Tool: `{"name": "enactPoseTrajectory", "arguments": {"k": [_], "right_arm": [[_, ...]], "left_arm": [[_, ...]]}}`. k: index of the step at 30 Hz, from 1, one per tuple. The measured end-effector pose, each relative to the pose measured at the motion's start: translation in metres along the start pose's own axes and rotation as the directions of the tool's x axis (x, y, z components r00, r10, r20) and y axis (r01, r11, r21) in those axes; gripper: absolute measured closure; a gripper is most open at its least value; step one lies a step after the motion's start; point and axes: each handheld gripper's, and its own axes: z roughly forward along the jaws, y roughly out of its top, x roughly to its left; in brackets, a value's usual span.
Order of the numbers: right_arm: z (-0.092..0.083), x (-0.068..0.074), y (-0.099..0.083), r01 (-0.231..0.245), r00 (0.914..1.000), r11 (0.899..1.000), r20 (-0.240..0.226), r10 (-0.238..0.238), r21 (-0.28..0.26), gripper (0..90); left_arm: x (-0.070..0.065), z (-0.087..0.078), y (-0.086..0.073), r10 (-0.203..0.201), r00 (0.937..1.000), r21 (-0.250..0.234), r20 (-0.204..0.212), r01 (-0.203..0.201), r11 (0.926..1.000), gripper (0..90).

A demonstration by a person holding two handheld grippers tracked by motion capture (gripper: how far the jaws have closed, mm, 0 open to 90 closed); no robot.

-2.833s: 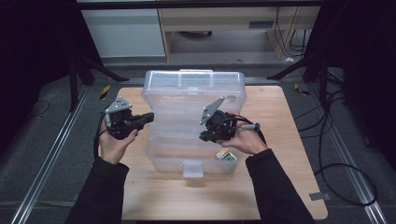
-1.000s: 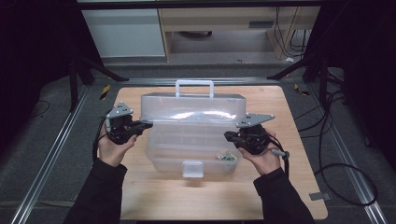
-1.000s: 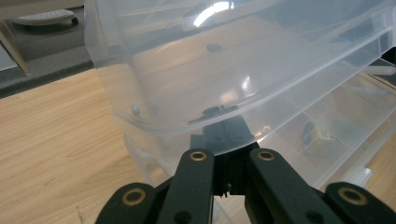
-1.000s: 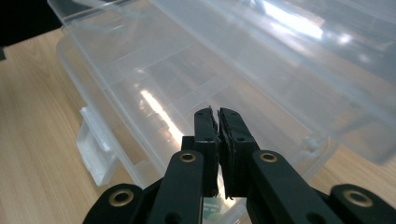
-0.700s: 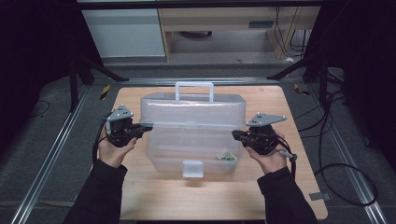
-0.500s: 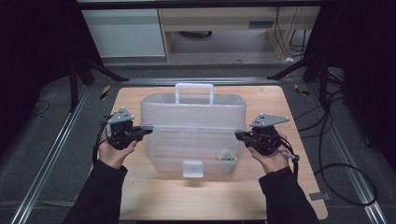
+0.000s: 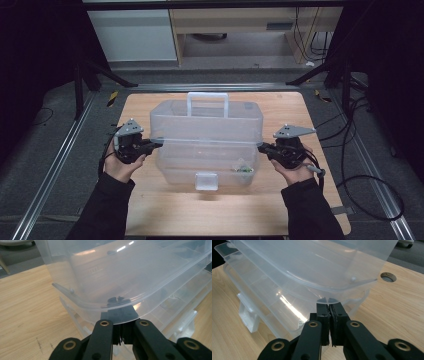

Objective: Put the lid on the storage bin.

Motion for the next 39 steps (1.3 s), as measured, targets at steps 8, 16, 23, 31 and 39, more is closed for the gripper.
{"name": "enactPoseTrajectory", "arguments": {"k": [8,16,23,31,39], "right_arm": [[-0.001,-0.003,-0.001,-0.010,0.9999,1.000,0.002,0.010,0.001,88.1],[0.000,-0.003,0.000,-0.019,0.9998,1.000,-0.001,0.019,-0.019,89.5],[0.001,-0.004,-0.001,-0.018,0.9998,1.000,-0.006,0.018,-0.018,89.4],[0.001,-0.006,-0.005,-0.021,0.9998,1.000,-0.001,0.021,-0.010,87.9],[0.003,-0.007,-0.010,-0.027,0.9996,1.000,0.009,0.027,0.007,86.7]], "left_arm": [[-0.001,0.000,-0.002,0.009,0.9999,0.000,-0.005,-0.009,1.0000,86.7],[0.000,0.001,-0.004,0.001,0.9999,0.012,-0.015,-0.001,0.9999,83.2],[0.006,-0.006,-0.006,-0.028,0.9993,0.016,-0.025,0.028,0.9995,89.0],[0.012,-0.008,-0.011,-0.048,0.9983,0.023,-0.033,0.048,0.9986,89.2],[0.016,-0.005,-0.017,-0.048,0.9979,0.048,-0.044,0.050,0.9976,89.0]]}}
